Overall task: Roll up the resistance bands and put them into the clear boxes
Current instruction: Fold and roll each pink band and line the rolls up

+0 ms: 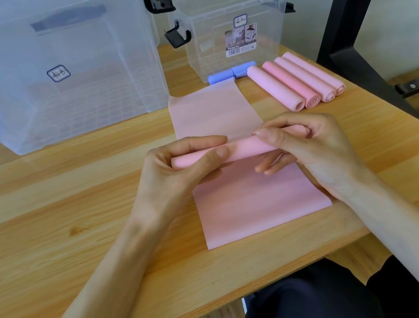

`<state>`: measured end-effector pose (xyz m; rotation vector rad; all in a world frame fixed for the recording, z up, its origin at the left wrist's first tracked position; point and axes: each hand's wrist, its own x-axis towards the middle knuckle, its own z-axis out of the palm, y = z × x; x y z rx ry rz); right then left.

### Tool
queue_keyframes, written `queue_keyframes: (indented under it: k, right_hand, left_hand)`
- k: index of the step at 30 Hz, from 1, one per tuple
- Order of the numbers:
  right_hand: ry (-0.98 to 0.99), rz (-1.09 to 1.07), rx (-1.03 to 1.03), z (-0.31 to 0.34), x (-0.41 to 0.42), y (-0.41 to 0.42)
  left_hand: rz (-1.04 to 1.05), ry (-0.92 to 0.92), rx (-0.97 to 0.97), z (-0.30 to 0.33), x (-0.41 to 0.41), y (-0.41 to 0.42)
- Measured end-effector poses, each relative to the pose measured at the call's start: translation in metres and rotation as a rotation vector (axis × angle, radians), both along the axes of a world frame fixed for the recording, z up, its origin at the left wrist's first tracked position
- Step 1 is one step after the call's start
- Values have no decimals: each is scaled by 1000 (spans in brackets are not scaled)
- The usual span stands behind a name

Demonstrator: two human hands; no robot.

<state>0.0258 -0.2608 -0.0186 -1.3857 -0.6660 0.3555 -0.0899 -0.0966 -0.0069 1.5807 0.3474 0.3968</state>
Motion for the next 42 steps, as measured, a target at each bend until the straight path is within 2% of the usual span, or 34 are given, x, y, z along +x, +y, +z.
queue_keyframes:
  k: [8,17,24,33,42]
  right_hand:
    - [-7,87,-34,1,-1,-1]
    - [6,24,-10,2,-1,-1]
    - [15,111,-59,3,-2,-2]
    - [49,48,-91,2,-2,-2]
    - [-1,103,-52,2,-2,-1]
  left_hand:
    - [2,44,-17,1,0,-1]
    - [-1,-11,-14,0,-1,-2]
    - [25,9,-33,1,0,-2]
    - [22,-9,51,-1,-1,-2]
    - [38,22,-3,1,0,-3]
